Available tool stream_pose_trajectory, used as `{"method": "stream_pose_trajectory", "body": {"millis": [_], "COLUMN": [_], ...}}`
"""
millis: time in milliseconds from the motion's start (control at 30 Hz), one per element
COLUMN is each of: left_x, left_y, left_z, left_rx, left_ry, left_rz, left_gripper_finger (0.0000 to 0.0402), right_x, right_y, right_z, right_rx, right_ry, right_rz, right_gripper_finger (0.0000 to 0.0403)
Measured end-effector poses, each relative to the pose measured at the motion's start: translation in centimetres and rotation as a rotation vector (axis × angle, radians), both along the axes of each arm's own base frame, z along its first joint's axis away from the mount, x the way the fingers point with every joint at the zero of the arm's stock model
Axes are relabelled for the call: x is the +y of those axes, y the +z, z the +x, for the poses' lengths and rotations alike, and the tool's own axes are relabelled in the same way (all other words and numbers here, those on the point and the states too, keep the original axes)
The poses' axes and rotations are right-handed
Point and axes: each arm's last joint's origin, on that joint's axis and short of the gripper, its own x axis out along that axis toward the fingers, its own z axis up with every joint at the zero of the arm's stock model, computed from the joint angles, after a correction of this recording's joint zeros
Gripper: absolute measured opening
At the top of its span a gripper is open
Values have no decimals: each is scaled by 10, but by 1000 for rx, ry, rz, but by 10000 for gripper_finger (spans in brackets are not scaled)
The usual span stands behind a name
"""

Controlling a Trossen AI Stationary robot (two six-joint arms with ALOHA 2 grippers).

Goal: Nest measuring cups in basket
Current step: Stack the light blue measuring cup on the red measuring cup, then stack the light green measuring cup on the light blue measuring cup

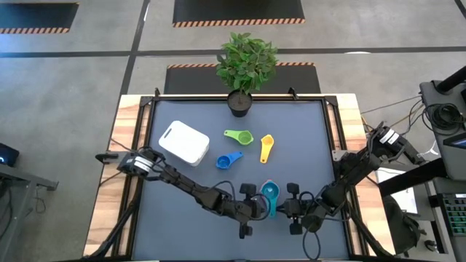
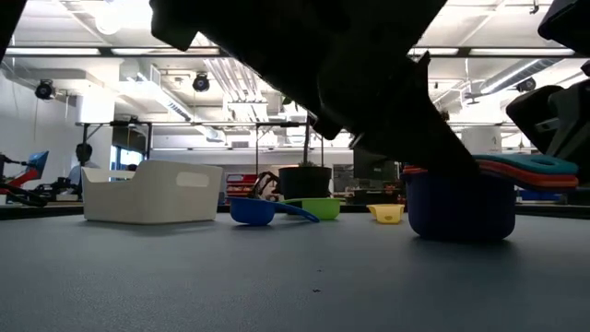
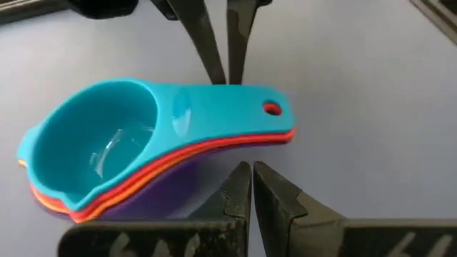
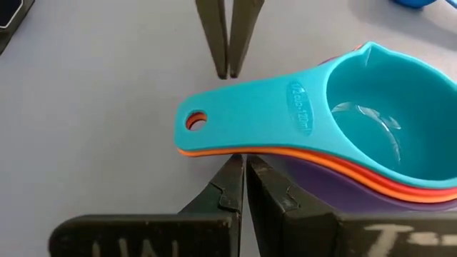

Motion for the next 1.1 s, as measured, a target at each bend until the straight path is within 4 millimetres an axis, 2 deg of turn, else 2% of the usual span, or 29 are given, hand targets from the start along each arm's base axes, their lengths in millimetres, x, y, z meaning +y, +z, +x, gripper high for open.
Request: {"method": "stream_pose_trajectory", "body": {"millis": [233, 700, 1100], "left_x": [1, 1, 4], "left_y": [-12, -10, 11], "left_z": [7, 8, -3], "left_rx": [-25, -39, 30], "left_ry": [-27, -28, -36], "left_rz": [-53, -57, 3], "left_gripper_finger": [0, 0, 0], "right_x": [0, 2, -8], "right_y": [1, 3, 31], "right_z": [0, 1, -9], "right_rx": [-6, -2, 95], "right_ry": [1, 3, -30], "right_rz": [8, 8, 4], "right_gripper_finger": [8, 8, 8]}}
